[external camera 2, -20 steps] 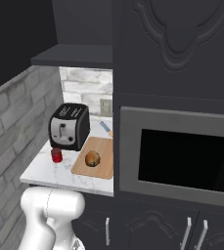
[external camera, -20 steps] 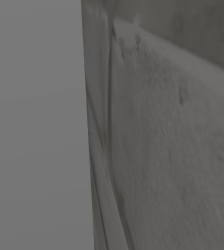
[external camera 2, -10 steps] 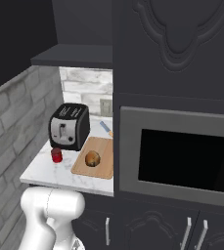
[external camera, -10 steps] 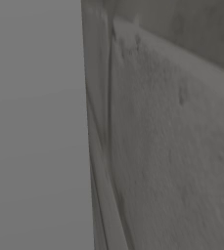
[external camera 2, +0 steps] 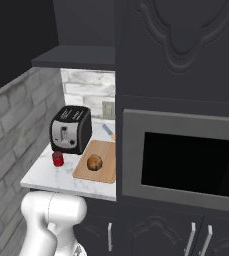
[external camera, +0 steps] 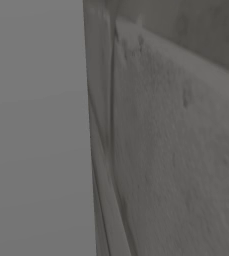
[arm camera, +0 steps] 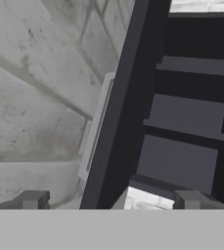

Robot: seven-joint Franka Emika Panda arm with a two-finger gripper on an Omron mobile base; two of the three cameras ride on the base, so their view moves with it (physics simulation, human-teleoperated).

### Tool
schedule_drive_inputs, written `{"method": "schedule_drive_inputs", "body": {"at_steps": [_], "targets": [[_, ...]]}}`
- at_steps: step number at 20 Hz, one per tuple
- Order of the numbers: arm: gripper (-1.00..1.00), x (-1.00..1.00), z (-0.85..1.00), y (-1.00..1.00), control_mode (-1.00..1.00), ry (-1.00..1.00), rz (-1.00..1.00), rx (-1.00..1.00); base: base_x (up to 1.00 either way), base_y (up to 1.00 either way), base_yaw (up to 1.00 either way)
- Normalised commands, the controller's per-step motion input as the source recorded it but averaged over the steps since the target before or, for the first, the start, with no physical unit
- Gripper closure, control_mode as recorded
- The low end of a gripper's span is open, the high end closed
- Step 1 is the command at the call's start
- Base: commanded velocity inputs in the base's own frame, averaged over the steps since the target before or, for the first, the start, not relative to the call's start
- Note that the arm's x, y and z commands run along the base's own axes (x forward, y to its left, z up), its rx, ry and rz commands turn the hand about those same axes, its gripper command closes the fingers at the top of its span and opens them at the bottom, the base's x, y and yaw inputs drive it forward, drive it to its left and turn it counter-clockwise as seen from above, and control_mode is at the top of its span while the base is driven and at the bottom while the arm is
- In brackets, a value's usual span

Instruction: Pick the bread, place it on the cutting board, pick the jam, place it on the counter, and close the cabinet.

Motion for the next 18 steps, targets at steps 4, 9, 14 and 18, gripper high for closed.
{"method": "schedule_drive_inputs", "body": {"at_steps": [4, 9, 14, 18], "targets": [[-1.0, 0.15, -0.06, 0.05, -1.0, -0.02, 0.03, 0.0, 0.0, 0.0, 0.0], [-1.0, 0.19, -0.1, 0.06, -1.0, -0.01, 0.03, 0.0, 0.0, 0.0, 0.0], [-1.0, 0.19, -0.11, 0.05, -1.0, -0.01, 0.03, 0.0, 0.0, 0.0, 0.0], [-1.0, 0.19, -0.12, 0.05, -1.0, -0.01, 0.03, 0.0, 0.0, 0.0, 0.0]]}}
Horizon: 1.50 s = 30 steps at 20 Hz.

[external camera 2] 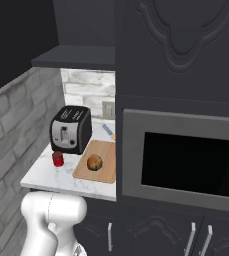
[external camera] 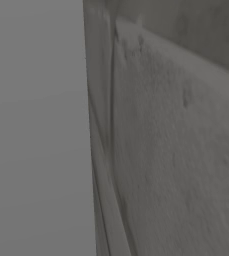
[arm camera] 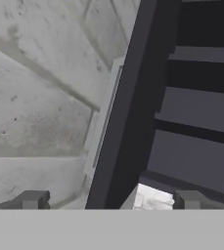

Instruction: Pick the bread, place it on the cutting board, pick the jam, place it on the counter, and close the cabinet.

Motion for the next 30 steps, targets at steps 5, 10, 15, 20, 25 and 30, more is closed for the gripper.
{"method": "schedule_drive_inputs", "body": {"at_steps": [5, 10, 15, 20, 25, 30], "targets": [[-1.0, 0.18, -0.14, 0.06, -1.0, -0.01, 0.03, 0.0, 0.0, 0.0, 0.0], [-1.0, 0.15, -0.15, 0.06, -1.0, 0.0, 0.03, 0.0, 0.0, 0.0, 0.0], [-1.0, 0.14, -0.15, 0.06, -1.0, 0.0, 0.03, 0.0, 0.0, 0.0, 0.0], [-1.0, 0.1, -0.06, 0.02, -1.0, 0.0, 0.02, 0.0, 0.0, 0.0, 0.0], [-1.0, 0.09, -0.07, 0.03, -1.0, 0.0, 0.02, 0.0, 0.0, 0.0, 0.0], [-1.0, 0.14, -0.1, 0.05, -1.0, 0.0, 0.02, 0.0, 0.0, 0.0, 0.0]]}}
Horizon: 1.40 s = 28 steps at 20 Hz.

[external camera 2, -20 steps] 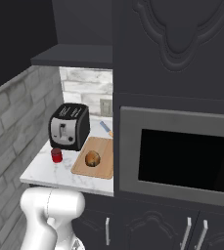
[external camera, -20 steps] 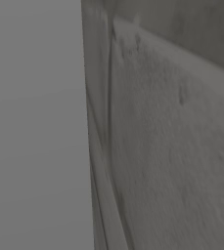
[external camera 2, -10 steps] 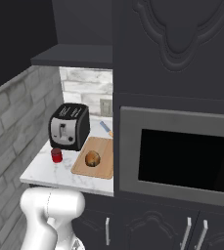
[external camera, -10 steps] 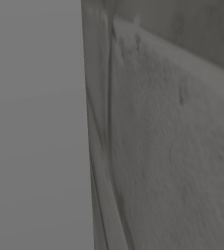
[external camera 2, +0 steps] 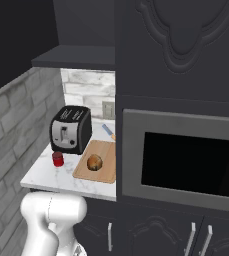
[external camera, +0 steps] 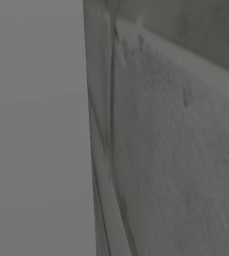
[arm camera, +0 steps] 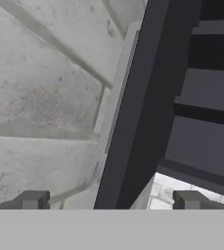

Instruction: Pick the bread, place it on the cutting board, pick the jam, place it on the counter, and close the cabinet.

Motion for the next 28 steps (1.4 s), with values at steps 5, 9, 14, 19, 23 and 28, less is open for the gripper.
{"method": "schedule_drive_inputs", "body": {"at_steps": [5, 9, 14, 19, 23, 28], "targets": [[-1.0, 0.16, -0.02, 0.0, -1.0, 0.0, 0.01, 0.0, 0.0, 0.0, 0.0], [-1.0, 0.16, 0.0, 0.0, -1.0, -0.01, 0.0, 0.0, 0.0, 0.0, 0.0], [-1.0, 0.15, -0.06, 0.01, -1.0, 0.0, 0.0, 0.0, 0.0, 0.0, 0.0], [-1.0, 0.11, -0.09, 0.04, -1.0, 0.0, 0.0, 0.0, 0.0, 0.0, 0.0], [-1.0, 0.1, -0.12, 0.07, -1.0, 0.0, 0.0, 0.0, 0.0, 0.0, 0.0], [-1.0, 0.1, -0.09, 0.06, -1.0, 0.0, 0.0, 0.0, 0.0, 0.0, 0.0]]}}
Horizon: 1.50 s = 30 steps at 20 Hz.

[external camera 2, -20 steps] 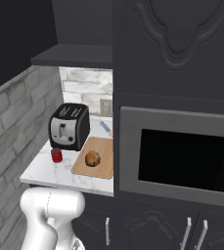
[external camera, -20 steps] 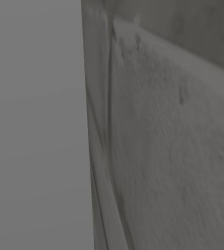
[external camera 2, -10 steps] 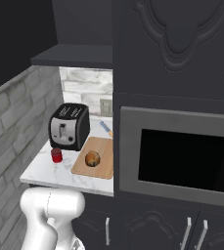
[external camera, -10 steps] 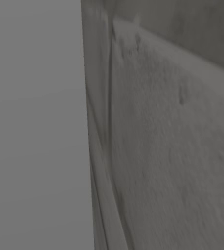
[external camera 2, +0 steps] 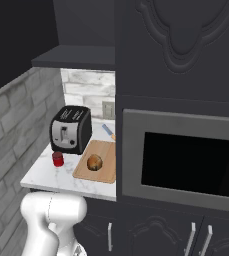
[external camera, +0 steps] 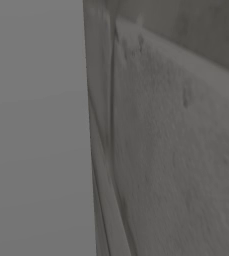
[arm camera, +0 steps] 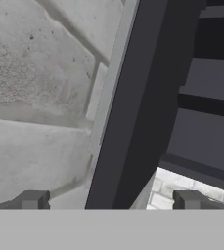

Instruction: Pick the bread, place it on the cutting board, pick the jam, place it on the counter, and close the cabinet.

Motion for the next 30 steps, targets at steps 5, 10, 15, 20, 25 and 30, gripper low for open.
{"method": "schedule_drive_inputs", "body": {"at_steps": [5, 10, 15, 20, 25, 30], "targets": [[-1.0, 0.14, -0.06, 0.04, -1.0, -0.01, 0.0, 0.0, 0.0, 0.0, 0.0], [-1.0, 0.15, -0.08, 0.04, -1.0, -0.01, 0.0, 0.0, 0.0, 0.0, 0.0], [-1.0, 0.12, -0.09, 0.06, -1.0, -0.01, 0.0, 0.0, 0.0, 0.0, 0.0], [-1.0, 0.15, -0.04, 0.04, -1.0, -0.02, 0.0, 0.0, 0.0, 0.0, 0.0], [-1.0, 0.12, 0.0, 0.0, -1.0, -0.05, 0.0, 0.02, 0.0, 0.0, 0.0], [-1.0, 0.14, 0.0, 0.0, -1.0, -0.09, 0.0, 0.05, 0.0, 0.0, 0.0]]}}
